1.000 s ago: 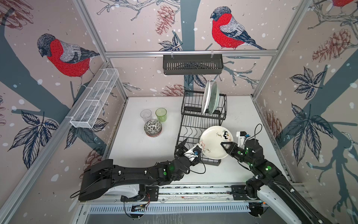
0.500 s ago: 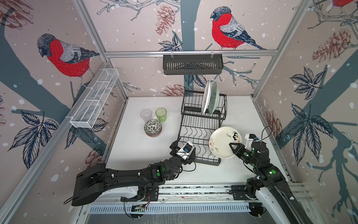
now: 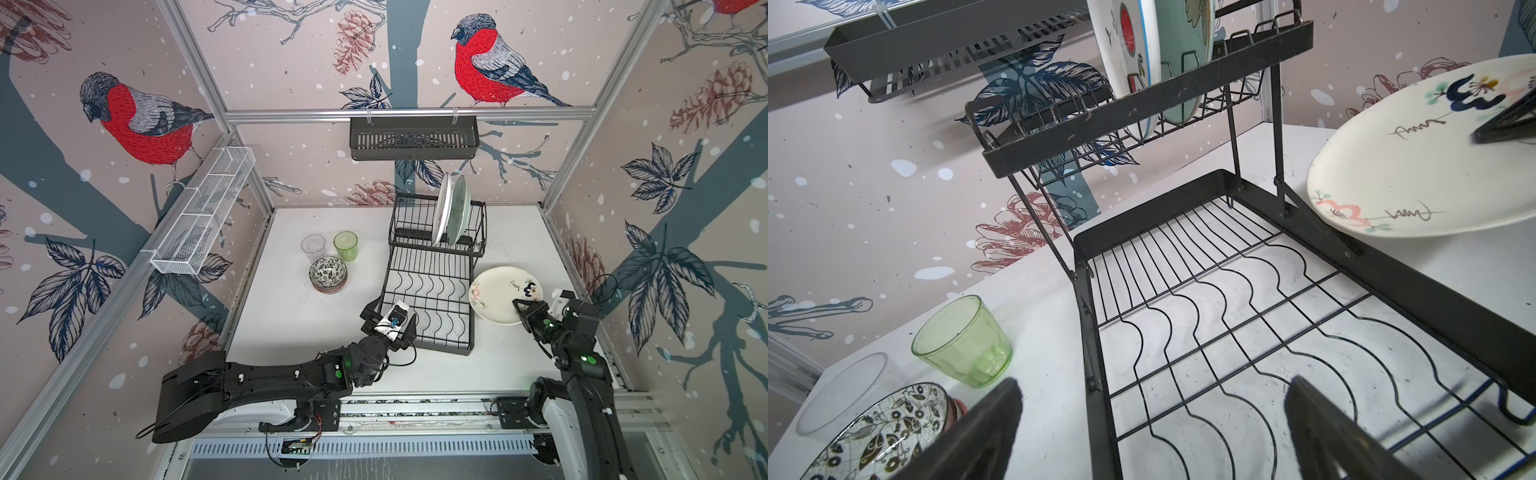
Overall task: Unload the mixed dishes from the dish rack
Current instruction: 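Lower the plate onto the table beside the rack with right gripper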
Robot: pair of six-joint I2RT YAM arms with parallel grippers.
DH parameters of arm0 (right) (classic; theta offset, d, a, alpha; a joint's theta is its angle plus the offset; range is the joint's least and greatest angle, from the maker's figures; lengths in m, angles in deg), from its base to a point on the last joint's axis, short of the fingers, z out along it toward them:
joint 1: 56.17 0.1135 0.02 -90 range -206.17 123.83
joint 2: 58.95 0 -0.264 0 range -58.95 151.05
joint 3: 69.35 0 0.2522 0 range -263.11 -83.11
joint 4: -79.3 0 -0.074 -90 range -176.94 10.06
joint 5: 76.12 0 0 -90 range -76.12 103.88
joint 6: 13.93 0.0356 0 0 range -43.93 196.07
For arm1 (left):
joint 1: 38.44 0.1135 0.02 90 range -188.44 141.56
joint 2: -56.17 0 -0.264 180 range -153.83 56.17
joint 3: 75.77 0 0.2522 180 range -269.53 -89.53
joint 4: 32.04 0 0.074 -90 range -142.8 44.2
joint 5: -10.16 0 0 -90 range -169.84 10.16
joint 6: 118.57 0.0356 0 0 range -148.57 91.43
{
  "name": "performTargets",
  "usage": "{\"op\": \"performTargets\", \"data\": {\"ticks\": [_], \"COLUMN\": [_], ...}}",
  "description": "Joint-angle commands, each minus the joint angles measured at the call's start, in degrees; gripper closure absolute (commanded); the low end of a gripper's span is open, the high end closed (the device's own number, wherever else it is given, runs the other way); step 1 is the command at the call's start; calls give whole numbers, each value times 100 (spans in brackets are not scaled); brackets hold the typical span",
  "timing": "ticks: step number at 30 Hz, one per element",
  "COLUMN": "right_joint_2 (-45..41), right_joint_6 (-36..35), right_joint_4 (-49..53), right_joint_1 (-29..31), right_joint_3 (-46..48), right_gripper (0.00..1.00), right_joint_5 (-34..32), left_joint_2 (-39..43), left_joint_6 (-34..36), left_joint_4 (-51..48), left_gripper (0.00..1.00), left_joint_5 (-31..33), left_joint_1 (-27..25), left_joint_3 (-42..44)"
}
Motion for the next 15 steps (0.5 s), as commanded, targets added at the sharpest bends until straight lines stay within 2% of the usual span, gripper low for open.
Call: {"op": "performTargets", "data": {"ticks": [1,5,8,15], "right_joint_2": [190,380,845,1725], "right_joint_6": [65,21,-190,-564], "right_joint_4": [-912,-852,-433,-129], "right_joint_1": [-428,-931,-1217,-1263], "right_joint_3": [-194,-369,-553,-649], "right_gripper": [100,100,100,100], "right_joint_5": [397,357,271,208], "left_joint_2": [0,-15,-11,-24], "left_joint_6": [-54,-63,-88,-179], "left_joint_4": [363,361,345,337], "left_gripper": [2,2,2,2], "left_joint_5": [95,111,112,89], "left_joint_1": [26,69,113,196], "left_joint_3": [22,27,33,51]}}
